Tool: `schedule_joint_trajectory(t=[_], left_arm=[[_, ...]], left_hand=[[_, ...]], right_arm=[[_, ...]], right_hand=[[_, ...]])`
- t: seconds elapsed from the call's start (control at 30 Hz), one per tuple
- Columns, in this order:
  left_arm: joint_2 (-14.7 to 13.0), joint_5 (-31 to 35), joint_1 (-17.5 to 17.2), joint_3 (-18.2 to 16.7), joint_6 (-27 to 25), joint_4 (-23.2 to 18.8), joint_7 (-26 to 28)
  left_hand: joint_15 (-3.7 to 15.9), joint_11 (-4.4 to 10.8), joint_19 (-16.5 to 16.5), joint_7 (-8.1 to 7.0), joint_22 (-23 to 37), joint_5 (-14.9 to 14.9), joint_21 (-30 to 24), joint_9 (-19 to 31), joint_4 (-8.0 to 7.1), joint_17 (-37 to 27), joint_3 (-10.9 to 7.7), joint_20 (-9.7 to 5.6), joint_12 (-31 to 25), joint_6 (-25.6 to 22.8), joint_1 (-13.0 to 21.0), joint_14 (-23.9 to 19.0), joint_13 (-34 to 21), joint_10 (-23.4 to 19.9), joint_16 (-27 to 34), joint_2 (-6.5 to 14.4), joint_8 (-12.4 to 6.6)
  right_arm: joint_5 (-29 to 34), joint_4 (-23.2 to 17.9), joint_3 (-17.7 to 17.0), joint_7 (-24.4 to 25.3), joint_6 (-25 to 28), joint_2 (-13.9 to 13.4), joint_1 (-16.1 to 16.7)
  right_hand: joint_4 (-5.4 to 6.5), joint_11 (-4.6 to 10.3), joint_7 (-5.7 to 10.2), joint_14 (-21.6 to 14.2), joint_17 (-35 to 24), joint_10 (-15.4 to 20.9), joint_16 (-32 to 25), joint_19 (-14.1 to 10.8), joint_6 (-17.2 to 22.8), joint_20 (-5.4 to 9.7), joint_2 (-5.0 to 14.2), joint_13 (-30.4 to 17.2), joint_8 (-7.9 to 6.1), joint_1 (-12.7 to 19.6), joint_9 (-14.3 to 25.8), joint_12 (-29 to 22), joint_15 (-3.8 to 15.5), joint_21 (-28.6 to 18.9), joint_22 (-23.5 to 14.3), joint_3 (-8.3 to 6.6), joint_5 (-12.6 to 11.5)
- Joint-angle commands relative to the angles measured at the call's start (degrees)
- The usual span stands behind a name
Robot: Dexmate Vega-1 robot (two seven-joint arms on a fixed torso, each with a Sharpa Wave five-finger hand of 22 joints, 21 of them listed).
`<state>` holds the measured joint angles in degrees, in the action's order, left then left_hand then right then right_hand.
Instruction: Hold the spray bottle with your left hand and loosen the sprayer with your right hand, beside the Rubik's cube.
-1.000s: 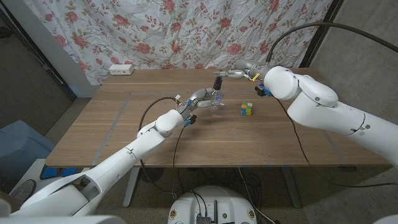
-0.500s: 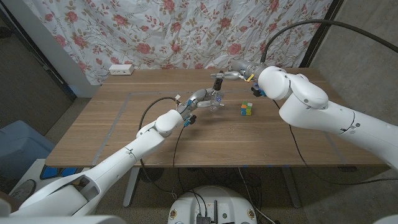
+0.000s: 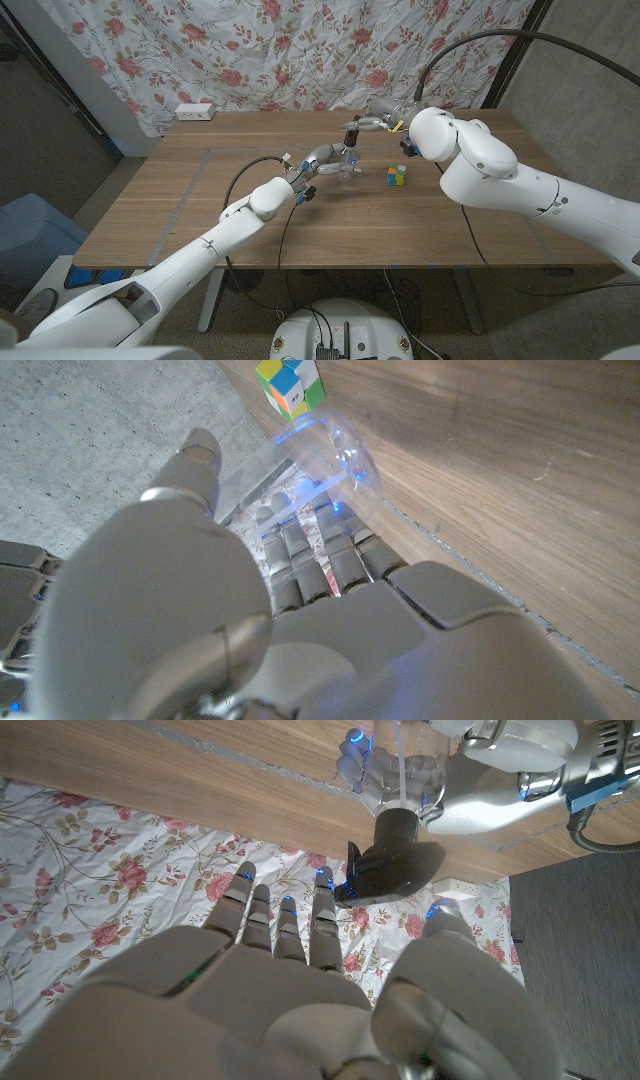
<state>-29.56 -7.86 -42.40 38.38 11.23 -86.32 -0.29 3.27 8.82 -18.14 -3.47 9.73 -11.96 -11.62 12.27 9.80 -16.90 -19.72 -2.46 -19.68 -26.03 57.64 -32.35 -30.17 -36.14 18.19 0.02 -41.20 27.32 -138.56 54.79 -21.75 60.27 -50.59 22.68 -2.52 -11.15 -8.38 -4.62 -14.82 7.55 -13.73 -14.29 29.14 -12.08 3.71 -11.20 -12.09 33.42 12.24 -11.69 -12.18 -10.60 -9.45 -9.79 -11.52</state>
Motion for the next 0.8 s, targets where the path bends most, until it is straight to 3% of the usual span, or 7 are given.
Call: schedule_joint_trajectory(t=[0.03,0.37,0.43,0.5,0.8], left_arm=[[0.1,0.0,0.3,0.2,0.3,0.5,-0.5],[0.5,0.0,0.5,0.3,0.4,1.0,-0.4],[0.6,0.0,0.6,0.3,0.4,1.1,-0.4],[0.7,-0.1,0.6,0.3,0.4,1.2,-0.4],[1.0,-0.2,0.8,0.5,0.5,1.6,-0.5]], left_hand=[[6.99,0.90,-0.5,0.29,0.3,-0.1,0.2,0.0,-0.25,-0.1,-0.52,-1.73,0.0,-1.0,-3.4,-0.4,-0.1,-1.6,-0.4,4.4,-0.25],[6.89,0.80,-0.5,0.38,0.3,-0.1,0.2,-0.1,-0.24,-0.1,-0.63,-1.66,0.2,-0.9,-3.4,-0.4,-0.2,-1.6,-0.5,4.6,-0.25],[6.87,0.74,-0.4,0.31,0.3,-0.1,0.2,-0.1,-0.26,-0.1,-0.65,-1.65,0.2,-0.8,-3.4,-0.4,-0.2,-1.5,-0.5,4.7,-0.23],[6.87,0.87,-0.4,0.44,0.3,-0.1,0.2,-0.1,-0.25,-0.1,-0.72,-1.63,0.3,-0.8,-3.4,-0.3,-0.2,-1.4,-0.5,4.8,-0.23],[6.74,0.60,-0.4,0.50,0.3,-0.1,0.2,-0.1,-0.41,-0.1,-0.83,-1.56,0.3,-0.7,-3.6,-0.3,-0.3,-1.4,-0.6,5.0,-0.21]], right_arm=[[0.2,0.5,1.0,-0.5,0.9,0.5,-0.9],[-3.8,0.7,-2.2,0.3,-1.4,0.1,0.3],[-4.4,0.7,-2.5,0.2,-1.7,-0.1,0.2],[-5.8,0.7,-3.6,0.5,-2.4,-0.2,0.7],[-9.3,0.9,-5.7,1.7,-4.1,-0.7,1.6]], right_hand=[[-1.52,0.04,0.58,-0.2,0.1,-0.3,0.1,0.1,0.0,-0.06,0.37,0.0,-0.30,1.7,0.1,0.2,-0.11,-0.1,-0.3,-0.87,-0.6],[-5.04,0.44,0.94,-0.1,0.4,-0.9,0.4,0.2,-0.8,-0.01,1.62,0.0,-0.10,5.8,0.1,0.4,-0.02,-0.1,-0.3,-3.36,-2.1],[-6.34,0.51,1.16,0.0,0.5,-1.0,0.5,0.3,-1.0,0.01,2.22,0.0,-0.10,7.6,0.1,0.4,0.01,-0.1,-0.3,-4.52,-2.9],[-6.89,0.58,1.18,0.1,0.6,-1.3,0.6,0.3,-1.5,0.02,2.38,0.0,0.07,8.5,0.1,0.4,0.02,-0.1,-0.3,-5.05,-3.4],[-7.64,0.77,1.53,0.3,0.7,-1.6,0.7,0.3,-2.0,0.09,2.67,0.0,0.20,10.3,0.0,0.5,0.04,-0.1,-0.2,-6.09,-4.3]])
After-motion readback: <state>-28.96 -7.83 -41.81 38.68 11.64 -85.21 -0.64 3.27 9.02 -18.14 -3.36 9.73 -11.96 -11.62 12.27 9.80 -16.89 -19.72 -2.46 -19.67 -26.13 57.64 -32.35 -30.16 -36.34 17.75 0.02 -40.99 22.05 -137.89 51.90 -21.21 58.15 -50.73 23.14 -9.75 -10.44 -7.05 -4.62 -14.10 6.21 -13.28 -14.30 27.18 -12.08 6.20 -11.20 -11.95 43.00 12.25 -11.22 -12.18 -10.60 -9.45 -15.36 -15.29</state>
